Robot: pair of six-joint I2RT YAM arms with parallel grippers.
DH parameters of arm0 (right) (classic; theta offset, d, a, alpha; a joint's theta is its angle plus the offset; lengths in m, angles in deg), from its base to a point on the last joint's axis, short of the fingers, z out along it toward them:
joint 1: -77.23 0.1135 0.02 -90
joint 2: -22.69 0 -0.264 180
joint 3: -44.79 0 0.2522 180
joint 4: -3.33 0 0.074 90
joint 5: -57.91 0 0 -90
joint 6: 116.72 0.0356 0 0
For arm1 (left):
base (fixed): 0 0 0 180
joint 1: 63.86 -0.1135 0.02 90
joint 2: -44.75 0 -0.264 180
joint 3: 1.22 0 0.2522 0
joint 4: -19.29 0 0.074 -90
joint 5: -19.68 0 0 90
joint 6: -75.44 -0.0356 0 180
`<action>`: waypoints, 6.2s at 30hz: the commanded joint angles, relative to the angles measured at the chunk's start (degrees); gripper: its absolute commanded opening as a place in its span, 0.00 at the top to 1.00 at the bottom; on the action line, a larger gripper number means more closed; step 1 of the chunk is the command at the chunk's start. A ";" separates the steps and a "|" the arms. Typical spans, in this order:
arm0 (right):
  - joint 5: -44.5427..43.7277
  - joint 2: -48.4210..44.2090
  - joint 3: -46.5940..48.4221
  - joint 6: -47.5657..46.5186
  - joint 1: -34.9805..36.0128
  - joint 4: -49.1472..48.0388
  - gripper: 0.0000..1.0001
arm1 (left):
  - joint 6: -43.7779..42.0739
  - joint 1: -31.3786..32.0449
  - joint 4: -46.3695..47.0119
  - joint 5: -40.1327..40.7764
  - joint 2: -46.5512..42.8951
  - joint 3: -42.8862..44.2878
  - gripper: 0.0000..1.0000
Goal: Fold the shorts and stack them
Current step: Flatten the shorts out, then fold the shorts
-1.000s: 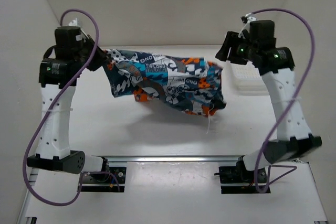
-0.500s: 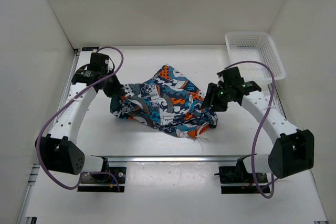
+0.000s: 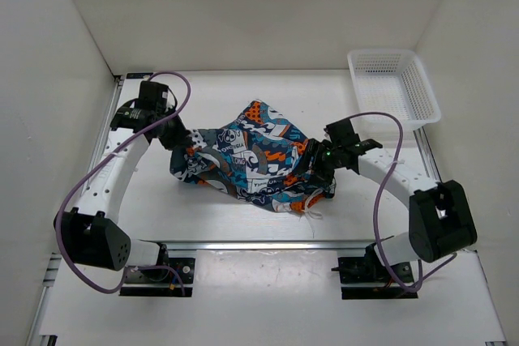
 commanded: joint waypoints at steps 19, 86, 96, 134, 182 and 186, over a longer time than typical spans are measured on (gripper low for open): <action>0.84 7.27 -3.90 9.80 0.00 -10.69 0.42 | -0.85 0.08 -0.73 2.35 -2.43 4.15 0.90; -11.57 -18.57 -3.55 -6.56 -10.19 7.50 0.40 | 3.20 -7.91 4.19 -6.27 -7.18 -20.80 0.20; -1.45 -17.34 -12.94 3.46 -10.19 -1.45 0.22 | 13.04 -7.39 6.10 -3.89 -1.04 -32.05 0.14; -15.86 2.09 11.27 -4.53 -8.43 -1.04 1.00 | 8.56 -6.95 6.15 -3.18 14.37 -9.14 0.90; -18.23 -1.60 11.66 -10.86 -10.02 7.42 1.00 | 8.65 22.51 4.98 3.67 19.19 -3.16 0.90; -18.23 -0.90 12.97 -10.86 -10.02 7.42 1.00 | 7.07 20.13 2.52 4.38 21.72 1.32 0.90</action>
